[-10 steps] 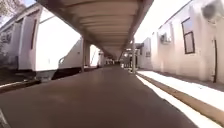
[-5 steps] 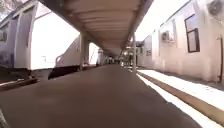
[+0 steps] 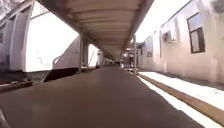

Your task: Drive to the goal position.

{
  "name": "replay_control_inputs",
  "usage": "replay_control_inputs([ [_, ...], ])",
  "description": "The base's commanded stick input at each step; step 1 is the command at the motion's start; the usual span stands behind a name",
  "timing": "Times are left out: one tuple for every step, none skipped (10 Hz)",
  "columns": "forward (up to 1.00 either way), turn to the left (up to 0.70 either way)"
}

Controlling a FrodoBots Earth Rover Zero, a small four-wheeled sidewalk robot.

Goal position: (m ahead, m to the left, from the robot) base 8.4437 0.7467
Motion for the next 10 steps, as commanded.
replay_control_inputs([
  [0.7,0.0],
  [0.7,0.0],
  [0.7,0.0],
  [0.7,0.0],
  [0.7,0.0],
  [0.7,0.0],
  [0.7,0.0],
  [0.7,0.0],
  [0.7,0.0],
  [0.7,0.0],
])
